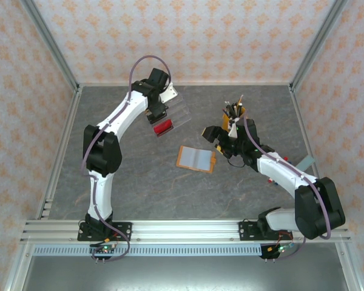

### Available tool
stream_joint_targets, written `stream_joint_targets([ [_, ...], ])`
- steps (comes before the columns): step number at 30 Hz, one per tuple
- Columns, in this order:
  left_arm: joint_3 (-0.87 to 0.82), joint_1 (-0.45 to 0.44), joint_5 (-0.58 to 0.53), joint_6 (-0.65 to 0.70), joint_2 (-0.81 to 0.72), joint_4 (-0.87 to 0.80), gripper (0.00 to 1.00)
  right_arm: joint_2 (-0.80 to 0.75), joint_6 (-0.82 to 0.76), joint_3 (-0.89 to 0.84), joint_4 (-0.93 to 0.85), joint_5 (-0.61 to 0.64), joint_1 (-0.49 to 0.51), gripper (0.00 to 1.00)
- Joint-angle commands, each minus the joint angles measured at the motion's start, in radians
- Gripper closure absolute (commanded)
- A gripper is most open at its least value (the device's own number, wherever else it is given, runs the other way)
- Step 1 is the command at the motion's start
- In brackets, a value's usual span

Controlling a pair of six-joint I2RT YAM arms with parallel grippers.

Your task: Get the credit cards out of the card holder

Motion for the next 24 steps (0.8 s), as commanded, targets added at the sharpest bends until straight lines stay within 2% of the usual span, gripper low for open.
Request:
stream_joint_targets([
  [1, 0.040, 0.011, -0.044, 0.028, 0.002, 0.002, 1.00, 0.006, 0.007, 0.017, 0.016, 0.015, -0.002, 0.00],
  [24, 0.043, 0.032, -0.051, 0.068, 0.032, 0.034, 0.98, 0.051, 0.021, 0.027, 0.014, 0.005, -0.001, 0.00],
])
